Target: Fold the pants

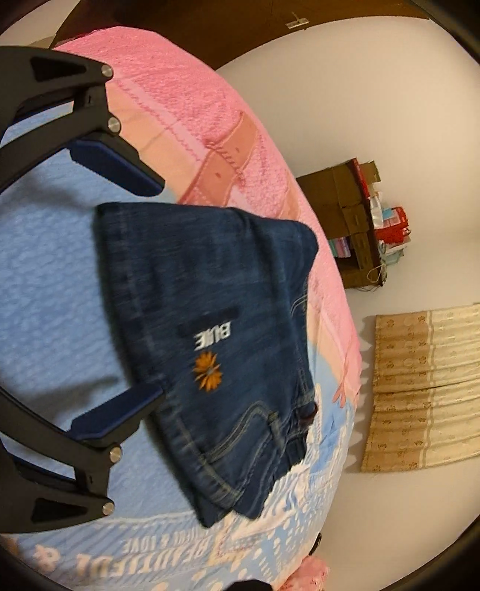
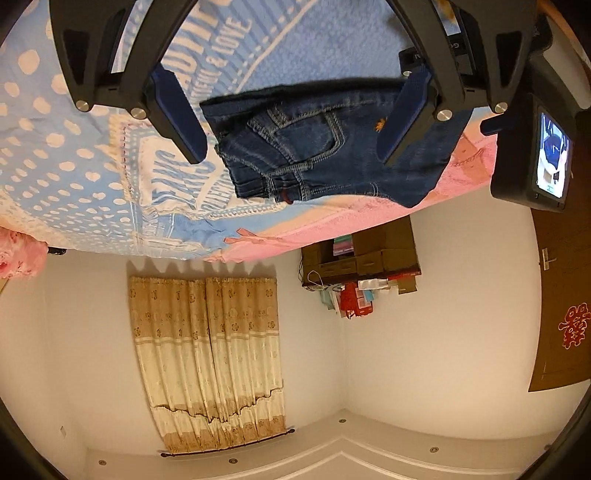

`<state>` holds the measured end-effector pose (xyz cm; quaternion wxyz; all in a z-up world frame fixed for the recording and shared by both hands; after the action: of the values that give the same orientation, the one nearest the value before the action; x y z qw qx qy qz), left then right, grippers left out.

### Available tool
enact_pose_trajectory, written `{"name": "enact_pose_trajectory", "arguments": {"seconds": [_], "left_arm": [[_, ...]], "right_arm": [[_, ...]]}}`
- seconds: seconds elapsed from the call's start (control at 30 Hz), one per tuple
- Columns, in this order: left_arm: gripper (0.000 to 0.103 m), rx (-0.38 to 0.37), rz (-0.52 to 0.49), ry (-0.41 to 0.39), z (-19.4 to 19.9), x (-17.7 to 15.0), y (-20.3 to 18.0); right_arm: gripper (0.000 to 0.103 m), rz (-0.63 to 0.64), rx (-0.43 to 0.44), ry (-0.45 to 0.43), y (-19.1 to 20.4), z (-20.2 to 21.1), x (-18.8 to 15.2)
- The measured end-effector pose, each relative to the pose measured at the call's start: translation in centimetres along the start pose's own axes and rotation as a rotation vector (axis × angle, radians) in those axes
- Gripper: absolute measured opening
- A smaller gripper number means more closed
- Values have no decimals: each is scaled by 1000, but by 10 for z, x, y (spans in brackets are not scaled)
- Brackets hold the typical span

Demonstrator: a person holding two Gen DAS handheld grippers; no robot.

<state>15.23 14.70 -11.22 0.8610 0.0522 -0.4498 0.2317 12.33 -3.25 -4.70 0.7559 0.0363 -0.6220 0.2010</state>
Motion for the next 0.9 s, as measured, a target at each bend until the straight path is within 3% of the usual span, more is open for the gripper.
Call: {"name": "enact_pose_trajectory", "arguments": {"seconds": [0.33,0.7,0.9], "left_arm": [[103,-76,1,-66,56,7,0],[103,-103,39,-176,110,35,7],[103,-80,14,-190,116,36,5]], "right_arm": [[94,-78,32,10,-4,35,-6],[94,-88,6,-66,-11,80,49],[94,-100,16,-61,-4,84,51]]}}
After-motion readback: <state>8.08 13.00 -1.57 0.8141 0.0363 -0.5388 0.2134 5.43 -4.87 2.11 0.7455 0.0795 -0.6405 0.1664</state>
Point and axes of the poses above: each gripper's, at about its wrist camera, not at the fingertips, and z roughly against the way its jaws point, y to its left, x to its top, the point moved 5 cm from there along -z, roughly the way its jaws point, and after that the axes turned 14 degrees about z, right-handed, at the moved point
